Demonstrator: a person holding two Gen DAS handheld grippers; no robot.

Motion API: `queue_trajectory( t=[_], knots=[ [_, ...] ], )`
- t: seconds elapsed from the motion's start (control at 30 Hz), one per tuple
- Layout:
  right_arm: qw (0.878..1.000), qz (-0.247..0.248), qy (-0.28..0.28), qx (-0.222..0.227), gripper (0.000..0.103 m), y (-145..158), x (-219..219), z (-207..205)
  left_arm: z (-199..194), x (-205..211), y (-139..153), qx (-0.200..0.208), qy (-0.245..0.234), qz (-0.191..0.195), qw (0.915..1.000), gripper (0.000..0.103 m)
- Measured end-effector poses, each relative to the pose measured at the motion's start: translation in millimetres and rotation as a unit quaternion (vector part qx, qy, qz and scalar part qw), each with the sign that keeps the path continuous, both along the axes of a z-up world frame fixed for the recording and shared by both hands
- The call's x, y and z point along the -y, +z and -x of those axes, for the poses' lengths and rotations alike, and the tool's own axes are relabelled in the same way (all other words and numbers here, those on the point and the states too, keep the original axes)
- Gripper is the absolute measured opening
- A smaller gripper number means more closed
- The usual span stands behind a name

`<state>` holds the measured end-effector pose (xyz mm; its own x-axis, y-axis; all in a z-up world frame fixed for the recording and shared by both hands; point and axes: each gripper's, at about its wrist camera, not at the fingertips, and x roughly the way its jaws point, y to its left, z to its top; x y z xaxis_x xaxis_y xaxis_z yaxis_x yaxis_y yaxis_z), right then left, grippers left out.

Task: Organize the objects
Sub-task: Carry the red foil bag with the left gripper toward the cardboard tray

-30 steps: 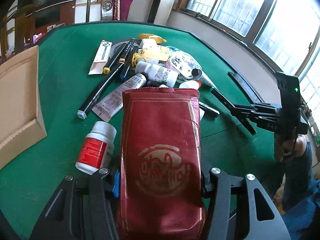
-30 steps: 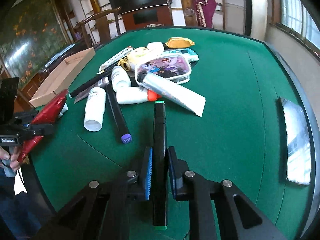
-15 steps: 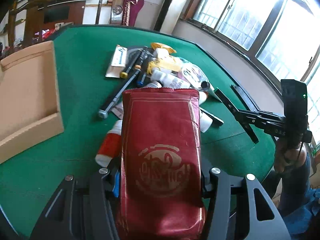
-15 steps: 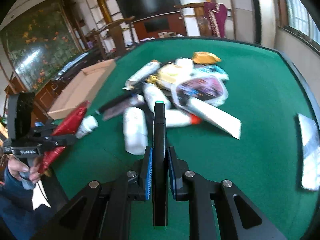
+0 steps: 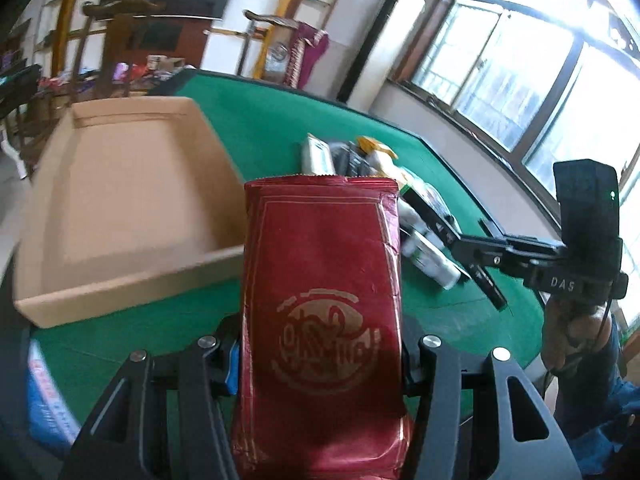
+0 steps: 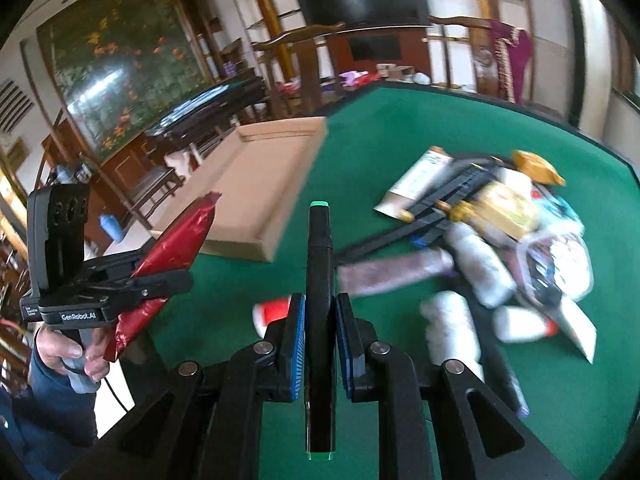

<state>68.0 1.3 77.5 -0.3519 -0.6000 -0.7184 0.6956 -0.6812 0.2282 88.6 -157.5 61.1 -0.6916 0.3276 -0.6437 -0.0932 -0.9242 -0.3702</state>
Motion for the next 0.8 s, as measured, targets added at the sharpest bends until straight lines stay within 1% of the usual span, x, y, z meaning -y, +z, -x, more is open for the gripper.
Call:
queue_trajectory(
  t=[0.1, 0.2, 0.27, 0.43, 0.53, 0.6, 0.67, 0.8],
  knots=[
    [1.000, -0.002, 0.020, 0.001, 0.016, 5, 31, -1, -4, 23, 4, -0.007, 0.023, -0.009, 0.9997, 0.055],
    [0.999, -0.001, 0.035, 0.005, 0.016, 7, 58, 2, -3, 42, 8, -0.011, 0.042, -0.008, 0.9990, 0.055],
    [0.999, 0.003, 0.040, 0.011, 0.016, 7, 74, 6, 2, 56, 9, -0.006, 0.057, -0.011, 0.9983, 0.054],
    [0.999, 0.014, 0.041, 0.028, 0.016, 6, 111, 25, 24, 82, 13, 0.000, 0.086, -0.008, 0.9963, 0.054],
    [0.998, 0.020, 0.035, 0.039, 0.016, 3, 132, 39, 41, 96, 11, 0.013, 0.100, -0.013, 0.9948, 0.054],
    [0.999, 0.016, 0.026, 0.040, 0.016, -2, 148, 46, 52, 105, 8, 0.021, 0.112, -0.018, 0.9933, 0.054],
    [0.998, 0.012, 0.022, 0.052, 0.016, -10, 159, 55, 61, 111, 5, 0.029, 0.125, -0.017, 0.9916, 0.054],
    [0.997, -0.003, 0.004, 0.074, 0.016, -31, 173, 71, 80, 123, -11, 0.054, 0.150, -0.031, 0.9866, 0.054]
  ],
)
